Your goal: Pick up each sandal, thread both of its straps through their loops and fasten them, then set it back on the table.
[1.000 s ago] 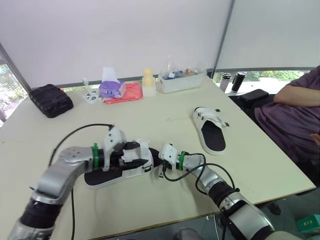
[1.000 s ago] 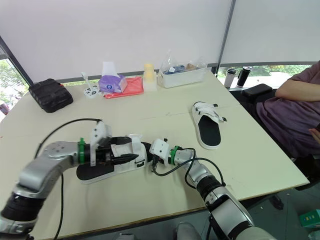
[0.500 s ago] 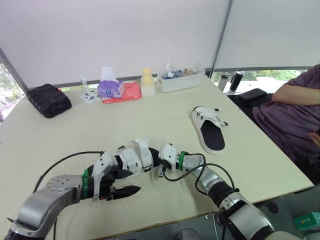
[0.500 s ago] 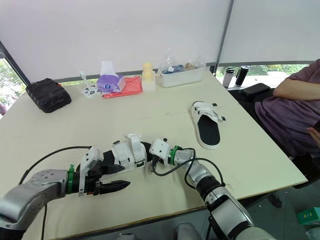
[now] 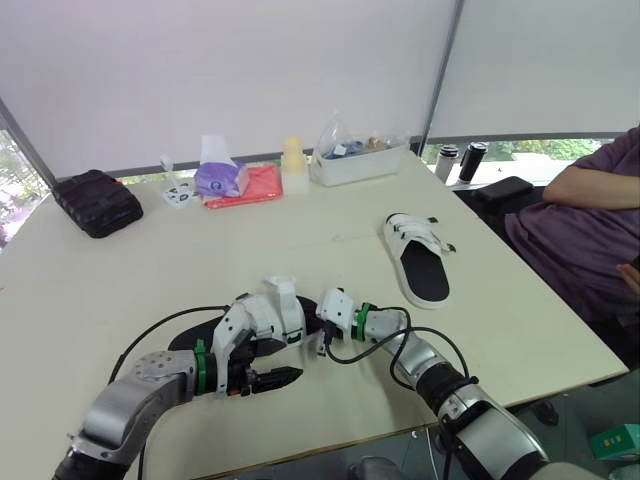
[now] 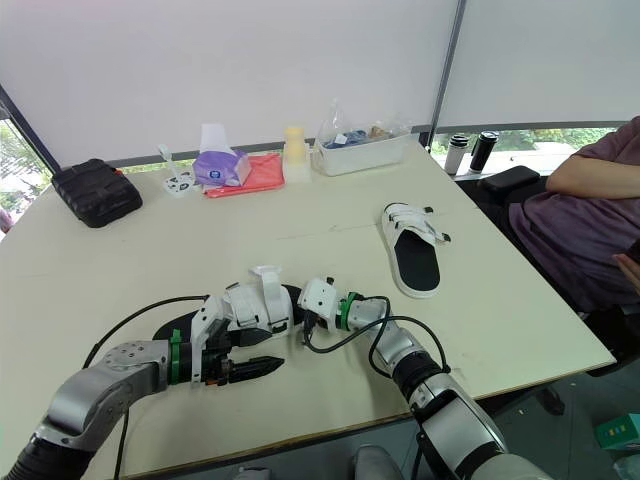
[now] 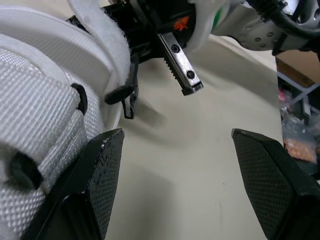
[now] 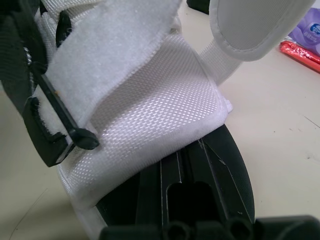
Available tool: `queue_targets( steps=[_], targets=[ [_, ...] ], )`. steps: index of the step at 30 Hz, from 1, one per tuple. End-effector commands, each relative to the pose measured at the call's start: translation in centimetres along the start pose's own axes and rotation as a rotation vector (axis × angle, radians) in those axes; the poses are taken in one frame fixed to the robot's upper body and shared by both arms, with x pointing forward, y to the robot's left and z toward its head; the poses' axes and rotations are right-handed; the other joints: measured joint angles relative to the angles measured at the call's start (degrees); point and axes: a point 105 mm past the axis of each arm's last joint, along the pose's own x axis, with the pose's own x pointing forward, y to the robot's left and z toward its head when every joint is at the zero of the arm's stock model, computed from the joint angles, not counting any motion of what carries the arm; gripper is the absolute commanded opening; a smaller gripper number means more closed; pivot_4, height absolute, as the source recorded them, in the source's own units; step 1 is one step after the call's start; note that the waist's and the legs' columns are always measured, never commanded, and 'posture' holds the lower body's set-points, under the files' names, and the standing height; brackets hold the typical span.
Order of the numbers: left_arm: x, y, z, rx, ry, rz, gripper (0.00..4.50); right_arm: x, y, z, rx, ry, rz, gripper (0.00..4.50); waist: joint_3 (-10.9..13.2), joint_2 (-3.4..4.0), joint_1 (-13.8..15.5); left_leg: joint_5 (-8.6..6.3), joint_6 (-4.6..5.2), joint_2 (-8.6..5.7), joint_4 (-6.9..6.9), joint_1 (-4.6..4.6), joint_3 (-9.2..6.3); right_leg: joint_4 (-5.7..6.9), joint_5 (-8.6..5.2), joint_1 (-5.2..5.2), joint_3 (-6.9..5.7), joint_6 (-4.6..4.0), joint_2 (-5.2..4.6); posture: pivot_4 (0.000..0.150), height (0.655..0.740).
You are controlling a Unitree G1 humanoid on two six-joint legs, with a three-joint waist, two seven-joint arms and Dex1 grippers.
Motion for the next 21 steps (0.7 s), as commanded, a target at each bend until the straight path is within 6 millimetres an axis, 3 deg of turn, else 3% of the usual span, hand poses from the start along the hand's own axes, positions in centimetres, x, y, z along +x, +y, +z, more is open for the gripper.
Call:
queue_targets(
  steps=[1, 11, 14, 19, 21],
  targets=[
    [0.06, 0.68, 1.76, 0.064, -0.053, 0.051, 3.56, -5.01, 7.3, -11.58, 0.232, 0.476, 0.151, 0.0, 0.0, 0.0, 0.0, 0.0, 0.0, 0.0, 0.0, 0.0, 0.0, 0.0, 0.0, 0.0, 0.0, 0.0, 0.0, 0.15, 0.74],
    [0.62, 1.06, 2.31, 0.053, -0.092, 0.112, 3.56, -4.88, 7.45, -11.55, 0.233, 0.473, 0.153, 0.0, 0.0, 0.0, 0.1, 0.01, 0.01, -0.01, 0.01, 0.02, 0.0, 0.01, 0.0, 0.03, 0.01, 0.0, 0.02, 0.15, 0.74],
    [0.78, 1.44, 2.34, 0.035, -0.098, 0.141, 2.68, -4.84, 7.47, -11.54, 0.233, 0.473, 0.153, 0.0, 0.0, -0.01, 0.1, 0.01, 0.01, -0.01, 0.02, 0.02, -0.01, 0.01, 0.0, 0.04, 0.02, 0.0, 0.03, 0.15, 0.74],
    [0.83, 1.48, 2.27, 0.007, -0.095, 0.152, 0.2, -4.81, 7.47, -11.54, 0.234, 0.473, 0.151, 0.0, 0.0, 0.01, 0.0, 0.01, 0.01, -0.05, 0.02, 0.05, -0.01, 0.02, 0.0, 0.08, 0.02, 0.01, 0.06, 0.15, 0.74],
    [0.87, 1.34, 2.18, -0.001, -0.091, 0.147, 0.06, -4.82, 7.48, -11.55, 0.234, 0.474, 0.152, 0.0, 0.0, 0.0, 0.0, 0.01, 0.01, -0.06, 0.02, 0.08, -0.02, 0.04, 0.01, 0.11, 0.02, 0.01, 0.07, 0.15, 0.74]
  ],
)
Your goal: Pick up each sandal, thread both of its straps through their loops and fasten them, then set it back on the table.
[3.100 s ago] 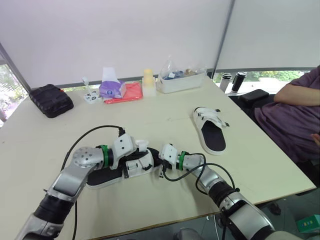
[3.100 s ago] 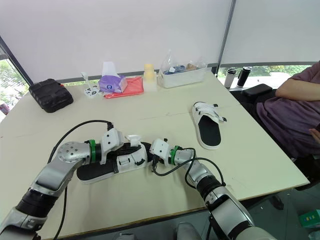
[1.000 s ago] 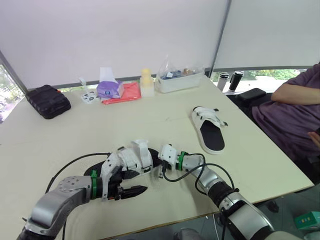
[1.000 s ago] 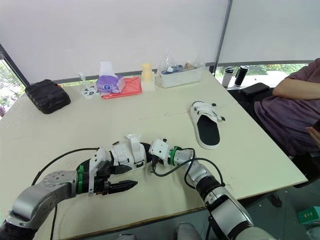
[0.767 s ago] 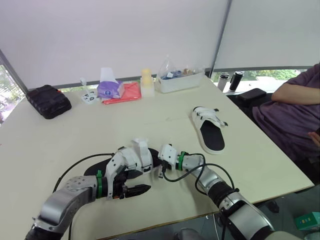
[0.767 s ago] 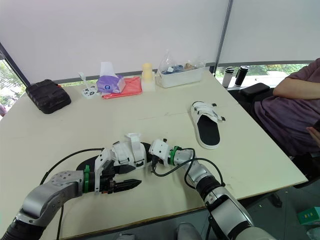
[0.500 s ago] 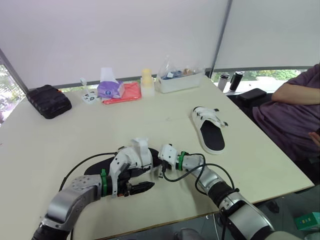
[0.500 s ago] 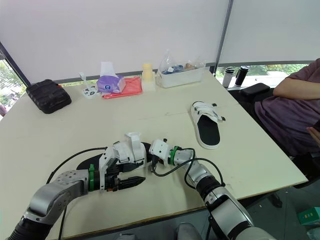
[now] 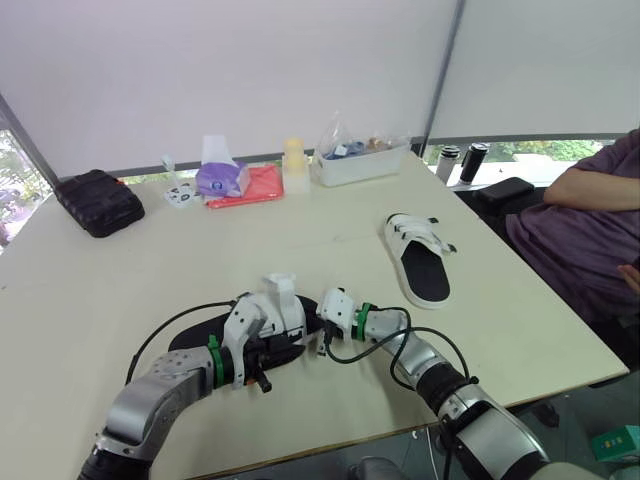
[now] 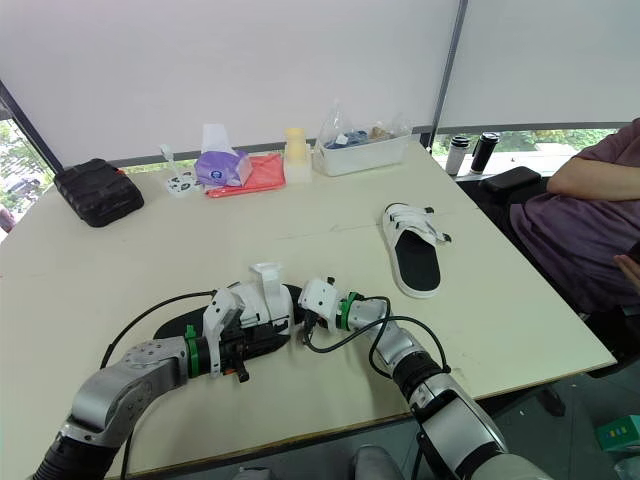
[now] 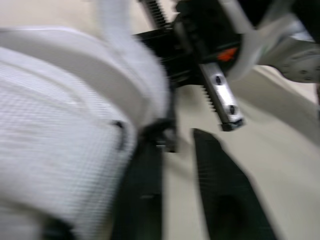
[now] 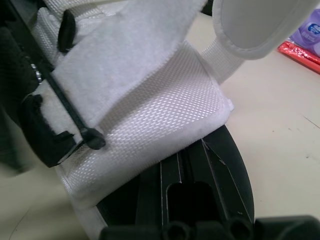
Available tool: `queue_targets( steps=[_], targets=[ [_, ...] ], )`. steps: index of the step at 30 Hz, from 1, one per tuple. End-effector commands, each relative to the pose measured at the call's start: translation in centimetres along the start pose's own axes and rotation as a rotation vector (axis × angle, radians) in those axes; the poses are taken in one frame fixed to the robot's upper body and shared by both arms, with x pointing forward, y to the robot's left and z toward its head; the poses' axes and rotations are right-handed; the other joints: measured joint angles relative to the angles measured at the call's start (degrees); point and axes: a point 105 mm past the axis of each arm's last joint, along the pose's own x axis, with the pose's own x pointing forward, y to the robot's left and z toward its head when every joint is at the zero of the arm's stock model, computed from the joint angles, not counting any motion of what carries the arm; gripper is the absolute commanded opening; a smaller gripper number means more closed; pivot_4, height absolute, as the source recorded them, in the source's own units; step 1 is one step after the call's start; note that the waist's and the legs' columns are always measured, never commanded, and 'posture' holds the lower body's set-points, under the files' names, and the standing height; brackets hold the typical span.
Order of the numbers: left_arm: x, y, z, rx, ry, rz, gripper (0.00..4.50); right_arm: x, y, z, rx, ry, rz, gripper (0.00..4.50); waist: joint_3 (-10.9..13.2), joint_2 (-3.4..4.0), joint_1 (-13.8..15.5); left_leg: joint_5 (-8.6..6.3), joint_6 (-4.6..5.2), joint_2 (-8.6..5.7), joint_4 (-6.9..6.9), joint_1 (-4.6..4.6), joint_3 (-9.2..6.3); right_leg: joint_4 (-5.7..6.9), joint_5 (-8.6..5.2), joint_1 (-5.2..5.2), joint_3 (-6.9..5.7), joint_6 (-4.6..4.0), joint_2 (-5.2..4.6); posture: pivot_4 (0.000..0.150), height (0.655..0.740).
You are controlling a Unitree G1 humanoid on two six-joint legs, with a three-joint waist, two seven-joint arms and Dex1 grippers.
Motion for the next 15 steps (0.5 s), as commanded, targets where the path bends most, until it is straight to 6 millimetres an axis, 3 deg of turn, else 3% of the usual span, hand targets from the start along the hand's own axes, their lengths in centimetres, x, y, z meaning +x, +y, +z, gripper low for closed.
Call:
queue_targets(
  steps=[1, 15],
  targets=[
    [-0.3, -0.1, 1.7, 0.031, -0.051, 0.0, 0.06, -4.9, 7.5, -11.5, 0.232, 0.473, 0.156, 0.0, 0.0, 0.0, 0.0, 0.0, 0.0, 0.0, 0.0, 0.04, 0.0, 0.02, 0.0, 0.04, 0.0, 0.0, 0.0, 0.15, 0.74],
    [-2.2, -1.6, -1.9, 0.004, 0.202, -0.145, 0.06, -4.9, 7.4, -11.5, 0.232, 0.473, 0.155, 0.0, 0.0, 0.01, -0.3, -0.02, 0.01, -0.01, -0.12, 0.21, 0.04, 0.09, 0.0, 0.03, 0.04, 0.0, 0.04, 0.15, 0.74]
  ],
)
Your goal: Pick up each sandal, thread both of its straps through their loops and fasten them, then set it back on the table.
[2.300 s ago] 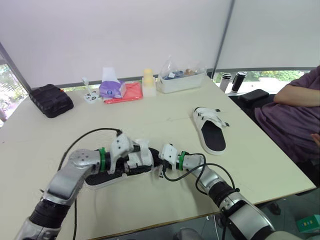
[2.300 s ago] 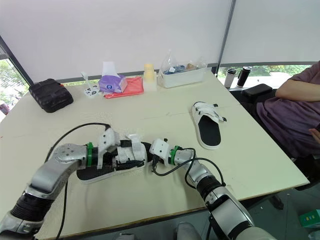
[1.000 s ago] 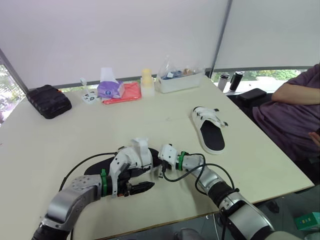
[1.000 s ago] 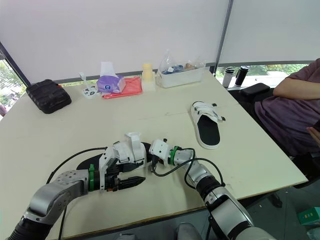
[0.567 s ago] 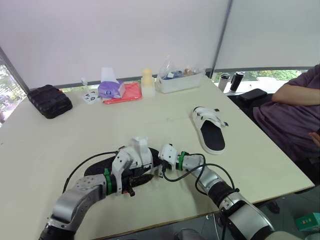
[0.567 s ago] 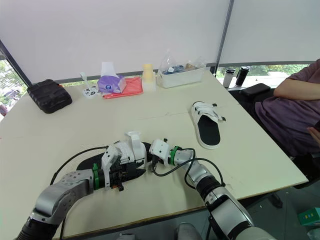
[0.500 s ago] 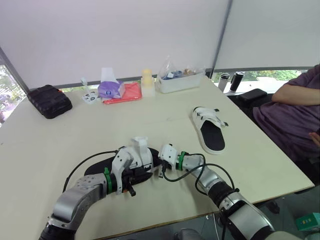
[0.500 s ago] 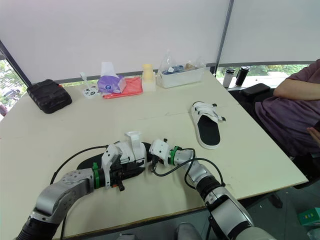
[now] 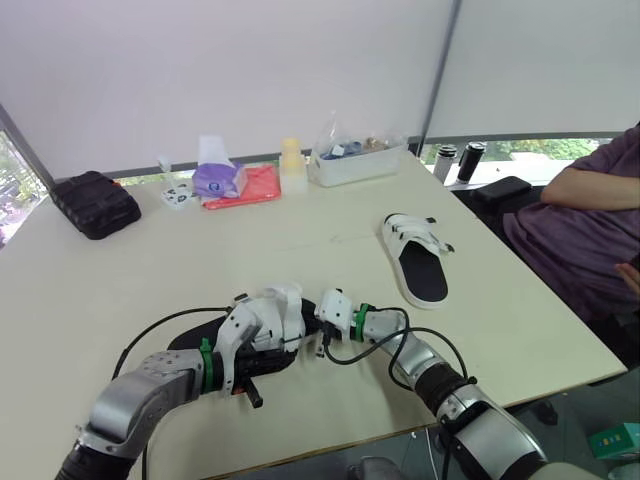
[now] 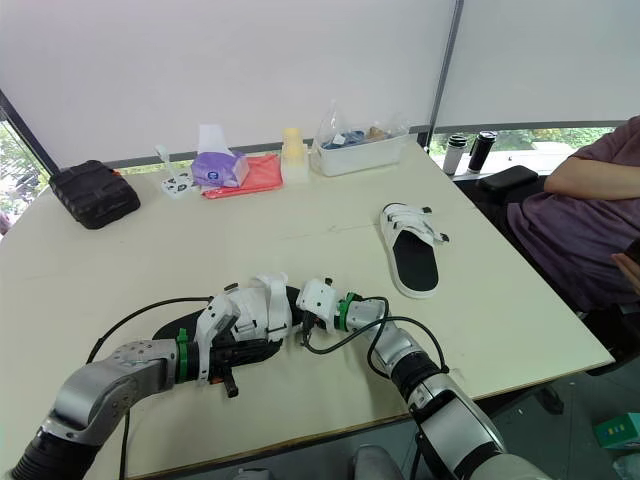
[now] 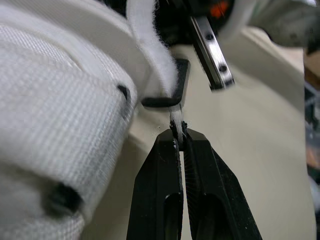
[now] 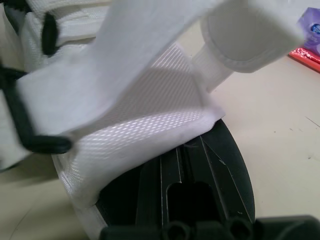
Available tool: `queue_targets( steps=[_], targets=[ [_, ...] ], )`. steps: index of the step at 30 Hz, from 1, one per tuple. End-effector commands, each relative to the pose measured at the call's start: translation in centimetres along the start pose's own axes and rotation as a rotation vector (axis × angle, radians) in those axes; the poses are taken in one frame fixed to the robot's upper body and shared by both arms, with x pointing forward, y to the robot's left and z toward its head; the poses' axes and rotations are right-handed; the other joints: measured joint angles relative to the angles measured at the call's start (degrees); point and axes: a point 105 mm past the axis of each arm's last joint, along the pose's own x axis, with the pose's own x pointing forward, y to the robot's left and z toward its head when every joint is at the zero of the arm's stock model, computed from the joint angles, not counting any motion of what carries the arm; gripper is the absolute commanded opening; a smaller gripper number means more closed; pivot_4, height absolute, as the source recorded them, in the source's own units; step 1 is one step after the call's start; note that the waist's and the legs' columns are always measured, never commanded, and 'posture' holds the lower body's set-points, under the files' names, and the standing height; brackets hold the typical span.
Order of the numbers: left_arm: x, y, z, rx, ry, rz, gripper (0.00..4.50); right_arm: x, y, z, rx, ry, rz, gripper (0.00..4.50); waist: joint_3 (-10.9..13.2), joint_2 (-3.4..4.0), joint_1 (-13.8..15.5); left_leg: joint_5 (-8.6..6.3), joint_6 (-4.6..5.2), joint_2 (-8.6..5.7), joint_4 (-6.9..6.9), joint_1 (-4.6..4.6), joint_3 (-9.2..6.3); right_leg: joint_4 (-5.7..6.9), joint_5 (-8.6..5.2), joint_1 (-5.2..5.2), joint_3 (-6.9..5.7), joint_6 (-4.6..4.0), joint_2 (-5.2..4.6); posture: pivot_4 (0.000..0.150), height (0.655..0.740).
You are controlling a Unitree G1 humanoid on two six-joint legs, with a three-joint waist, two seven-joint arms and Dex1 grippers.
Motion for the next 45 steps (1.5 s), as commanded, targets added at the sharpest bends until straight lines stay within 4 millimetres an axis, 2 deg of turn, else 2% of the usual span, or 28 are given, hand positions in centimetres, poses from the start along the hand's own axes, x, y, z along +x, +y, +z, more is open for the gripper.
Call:
queue_targets(
  steps=[1, 6, 9, 14, 18, 21, 24, 27, 31, 34, 40, 45],
  targets=[
    [-0.5, -0.8, -0.6, 0.022, 0.056, -0.057, 0.06, -5.1, 7.2, -11.7, 0.232, 0.479, 0.146, 0.0, 0.0, 0.0, 0.0, -0.01, 0.01, 0.0, -0.02, 0.02, 0.01, 0.01, 0.0, 0.0, 0.01, 0.0, 0.0, 0.15, 0.74],
    [-1.2, -1.8, -1.1, 0.049, 0.123, -0.139, 0.06, -5.2, 7.3, -11.7, 0.233, 0.479, 0.147, 0.0, 0.0, 0.0, 0.1, -0.02, 0.0, 0.0, -0.01, -0.03, 0.0, -0.03, 0.0, -0.07, 0.01, 0.0, -0.01, 0.15, 0.74],
    [-2.0, -3.1, -1.4, 0.091, 0.185, -0.234, 0.06, -5.2, 7.4, -11.7, 0.233, 0.481, 0.15, 0.0, 0.0, 0.0, 0.0, -0.03, -0.01, 0.0, -0.01, -0.04, 0.01, -0.03, 0.0, -0.09, 0.01, -0.01, -0.01, 0.15, 0.74],
    [-2.8, -3.8, -1.7, 0.161, 0.26, -0.305, 0.06, -5.2, 7.4, -11.7, 0.232, 0.481, 0.151, 0.0, 0.0, 0.02, 0.1, -0.04, -0.02, 0.02, 0.0, -0.11, 0.01, -0.06, 0.0, -0.15, 0.0, -0.01, -0.03, 0.15, 0.74],
    [-3.6, -5.2, -1.4, 0.197, 0.289, -0.405, 0.06, -5.2, 7.3, -11.7, 0.229, 0.481, 0.151, 0.0, 0.0, 0.03, 0.0, -0.04, -0.02, 0.02, -0.01, -0.14, 0.02, -0.05, 0.0, -0.19, 0.01, -0.01, -0.03, 0.15, 0.74],
    [-3.5, -5.4, -0.9, 0.228, 0.269, -0.43, 0.06, -5.3, 7.3, -11.7, 0.228, 0.482, 0.151, 0.0, 0.0, 0.04, 0.0, -0.06, 0.02, 0.06, -0.02, -0.12, 0.03, -0.04, 0.0, -0.19, 0.04, -0.01, -0.03, 0.15, 0.74],
    [-2.8, -4.7, 1.1, 0.207, 0.171, -0.411, 0.06, -5.3, 7.3, -11.7, 0.228, 0.482, 0.15, 0.0, 0.0, 0.04, 0.0, -0.07, 0.05, 0.07, -0.02, -0.12, 0.03, -0.02, 0.0, -0.18, 0.07, -0.01, -0.03, 0.15, 0.74],
    [-2.2, -3.7, 4.0, 0.146, 0.026, -0.381, 0.06, -5.3, 7.3, -11.7, 0.228, 0.482, 0.149, 0.0, 0.0, -0.03, 0.2, -0.06, 0.06, 0.05, 0.0, -0.15, 0.03, -0.02, 0.0, -0.18, 0.08, -0.01, -0.01, 0.15, 0.74],
    [-2.0, -2.5, 7.8, 0.068, -0.149, -0.346, 0.06, -5.3, 7.3, -11.8, 0.227, 0.484, 0.15, 0.0, 0.0, -0.06, 0.2, -0.04, 0.09, -0.03, 0.06, -0.17, 0.01, -0.02, 0.0, -0.15, 0.07, 0.0, 0.08, 0.15, 0.74],
    [-2.0, -1.4, 9.6, 0.013, -0.235, -0.305, 0.06, -5.3, 7.3, -11.8, 0.228, 0.484, 0.15, 0.0, 0.0, -0.07, 0.1, 0.05, 0.25, -0.06, 0.06, -0.08, 0.01, 0.02, 0.0, -0.06, 0.1, 0.01, 0.09, 0.15, 0.74],
    [-1.3, 2.6, 11.1, -0.163, -0.339, -0.101, 0.06, -5.3, 7.3, -11.7, 0.231, 0.482, 0.149, 0.0, 0.0, -0.15, 0.2, 0.07, 0.28, -0.12, 0.07, 0.06, -0.02, 0.1, 0.01, 0.08, 0.17, 0.02, 0.12, 0.15, 0.74],
    [-1.1, 4.2, 11.1, -0.247, -0.365, -0.002, 0.06, -5.3, 7.3, -11.7, 0.234, 0.481, 0.145, 0.0, 0.1, -0.27, 0.2, 0.07, 0.27, -0.21, 0.06, 0.33, -0.02, 0.25, 0.02, 0.22, 0.28, 0.04, 0.11, 0.15, 0.74]
  ],
)
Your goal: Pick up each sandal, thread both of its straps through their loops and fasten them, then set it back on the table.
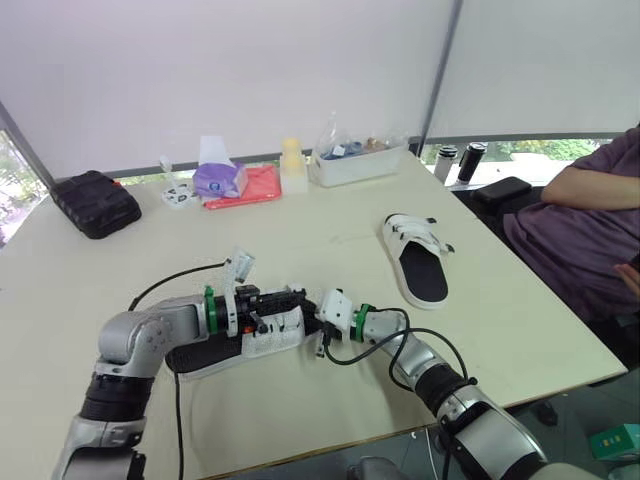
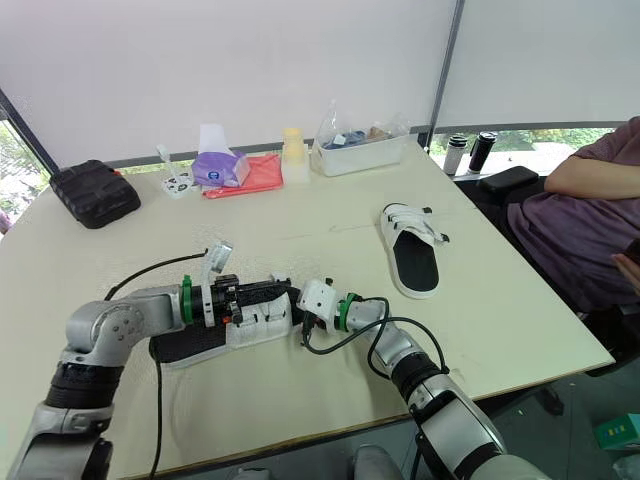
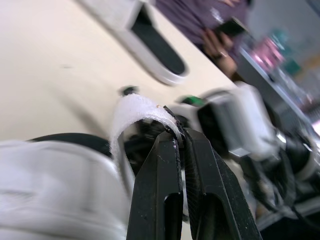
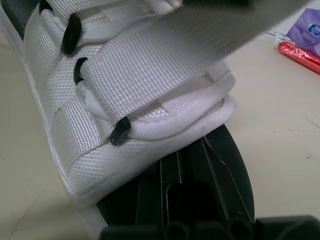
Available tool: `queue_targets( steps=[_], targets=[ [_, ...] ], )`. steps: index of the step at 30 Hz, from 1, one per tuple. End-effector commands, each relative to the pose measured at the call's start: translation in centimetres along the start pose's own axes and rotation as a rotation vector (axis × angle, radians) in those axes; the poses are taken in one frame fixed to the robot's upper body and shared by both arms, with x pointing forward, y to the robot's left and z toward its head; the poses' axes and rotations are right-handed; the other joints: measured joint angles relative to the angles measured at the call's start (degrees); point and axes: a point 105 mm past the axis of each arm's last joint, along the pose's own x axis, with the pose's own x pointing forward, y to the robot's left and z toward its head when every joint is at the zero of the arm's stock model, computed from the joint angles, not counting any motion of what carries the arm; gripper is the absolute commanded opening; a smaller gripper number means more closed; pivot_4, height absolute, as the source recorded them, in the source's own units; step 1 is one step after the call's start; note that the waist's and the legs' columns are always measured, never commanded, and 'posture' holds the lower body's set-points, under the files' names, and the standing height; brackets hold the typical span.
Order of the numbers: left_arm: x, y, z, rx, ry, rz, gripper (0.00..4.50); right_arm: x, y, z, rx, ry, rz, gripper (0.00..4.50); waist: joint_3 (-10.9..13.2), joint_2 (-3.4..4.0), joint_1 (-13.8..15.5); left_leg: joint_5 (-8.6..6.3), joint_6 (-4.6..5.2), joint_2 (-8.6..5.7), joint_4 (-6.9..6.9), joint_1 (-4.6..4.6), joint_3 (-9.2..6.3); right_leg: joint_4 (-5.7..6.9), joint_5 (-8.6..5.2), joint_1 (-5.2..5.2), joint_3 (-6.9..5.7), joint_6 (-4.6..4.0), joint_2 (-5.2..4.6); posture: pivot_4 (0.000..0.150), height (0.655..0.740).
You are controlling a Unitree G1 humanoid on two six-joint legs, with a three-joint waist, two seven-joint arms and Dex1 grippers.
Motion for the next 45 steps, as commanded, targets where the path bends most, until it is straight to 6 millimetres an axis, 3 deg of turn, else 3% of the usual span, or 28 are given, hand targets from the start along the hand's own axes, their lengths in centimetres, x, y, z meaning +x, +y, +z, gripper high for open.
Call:
queue_targets(
  steps=[1, 4, 9, 13, 16, 18, 22, 24, 28, 30, 34, 39, 45],
  targets=[
    [-0.7, 1.3, 2.7, 0.055, -0.079, 0.123, 0.06, -5.2, 7.2, -11.7, 0.235, 0.481, 0.147, 0.0, 0.1, -0.09, 0.0, 0.0, -0.01, 0.0, 0.0, 0.04, 0.0, 0.02, 0.0, 0.02, 0.0, 0.0, 0.0, 0.15, 0.74],
    [0.1, 3.4, 2.6, 0.087, -0.036, 0.25, 0.06, -5.2, 7.2, -11.7, 0.234, 0.484, 0.148, 0.0, 0.1, -0.22, 0.1, -0.08, -0.14, -0.05, 0.0, 0.22, 0.0, 0.12, 0.0, 0.11, 0.04, 0.0, -0.02, 0.15, 0.74],
    [1.0, 3.2, 5.0, 0.064, -0.055, 0.205, 0.06, -4.8, 6.9, -11.5, 0.23, 0.48, 0.14, 0.0, 0.1, -0.3, 0.0, -0.11, -0.2, -0.14, 0.01, 0.3, 0.02, 0.23, -0.01, 0.16, 0.05, -0.01, -0.02, 0.15, 0.74],
    [0.6, 4.0, 5.4, 0.02, -0.025, 0.22, 0.06, -4.8, 6.7, -11.5, 0.23, 0.479, 0.134, 0.0, 0.2, -0.41, 0.0, -0.1, -0.19, -0.24, 0.03, 0.3, 0.03, 0.37, -0.01, 0.15, 0.06, -0.01, -0.03, 0.15, 0.74],
    [0.5, 2.8, 5.7, 0.051, -0.022, 0.15, 1.01, -5.0, 6.8, -11.6, 0.233, 0.482, 0.132, 0.0, 0.3, -0.46, 0.0, -0.1, -0.19, -0.25, 0.03, 0.31, 0.02, 0.47, 0.0, 0.15, 0.06, -0.01, -0.03, 0.15, 0.74],
    [0.6, 2.4, 5.8, 0.052, -0.024, 0.136, 1.99, -5.1, 6.9, -11.7, 0.234, 0.484, 0.132, 0.0, 0.3, -0.42, 0.0, -0.1, -0.19, -0.24, 0.03, 0.32, -0.01, 0.54, 0.0, 0.15, 0.06, -0.01, -0.03, 0.15, 0.74],
    [0.2, 3.6, 6.5, 0.032, -0.07, 0.19, 4.02, -5.0, 6.9, -11.7, 0.237, 0.483, 0.131, 0.0, 0.2, -0.4, 0.0, -0.1, -0.19, -0.25, 0.02, 0.41, -0.02, 0.57, 0.0, 0.29, 0.07, 0.0, -0.06, 0.15, 0.74],
    [-0.1, 3.7, 7.4, 0.042, -0.104, 0.194, 4.02, -5.0, 6.9, -11.6, 0.237, 0.482, 0.131, 0.0, 0.2, -0.39, 0.0, -0.1, -0.19, -0.25, 0.01, 0.41, -0.03, 0.57, 0.0, 0.28, 0.07, 0.0, -0.05, 0.15, 0.74],
    [-1.8, 3.7, 12.4, 0.164, -0.254, 0.22, 4.02, -4.9, 6.9, -11.6, 0.236, 0.482, 0.134, 0.0, 0.3, -0.51, 0.0, -0.1, -0.2, -0.27, 0.01, 0.4, -0.06, 0.59, 0.0, 0.27, 0.05, 0.0, -0.04, 0.15, 0.74],
    [-2.2, 4.0, 13.5, 0.242, -0.259, 0.247, 4.02, -4.9, 6.9, -11.6, 0.234, 0.483, 0.136, 0.0, 0.3, -0.62, 0.0, -0.11, -0.21, -0.26, 0.02, 0.4, -0.08, 0.59, 0.0, 0.26, 0.01, 0.0, -0.03, 0.15, 0.74],
    [-1.7, 4.4, 12.2, 0.379, -0.136, 0.215, 4.02, -4.9, 6.9, -11.6, 0.232, 0.484, 0.138, 0.0, 0.2, -0.41, -0.1, -0.1, -0.21, -0.36, -0.04, 0.46, -0.05, 0.59, 0.0, 0.31, 0.13, 0.0, -0.13, 0.15, 0.74],
    [-0.3, 3.2, 9.7, 0.381, -0.024, 0.053, 4.02, -4.8, 6.7, -11.5, 0.229, 0.481, 0.136, 0.0, 0.3, -0.49, -0.1, -0.03, -0.07, -0.42, -0.04, 0.44, -0.09, 0.72, 0.0, 0.3, 0.13, 0.0, -0.1, 0.15, 0.74],
    [-0.3, 5.2, 7.3, 0.418, 0.075, 0.096, 4.02, -4.9, 7.0, -11.5, 0.232, 0.479, 0.135, 0.0, 0.3, -0.55, -0.1, -0.02, -0.05, -0.4, -0.04, 0.43, -0.1, 0.72, 0.0, 0.28, 0.15, 0.0, -0.1, 0.15, 0.74]
  ],
)
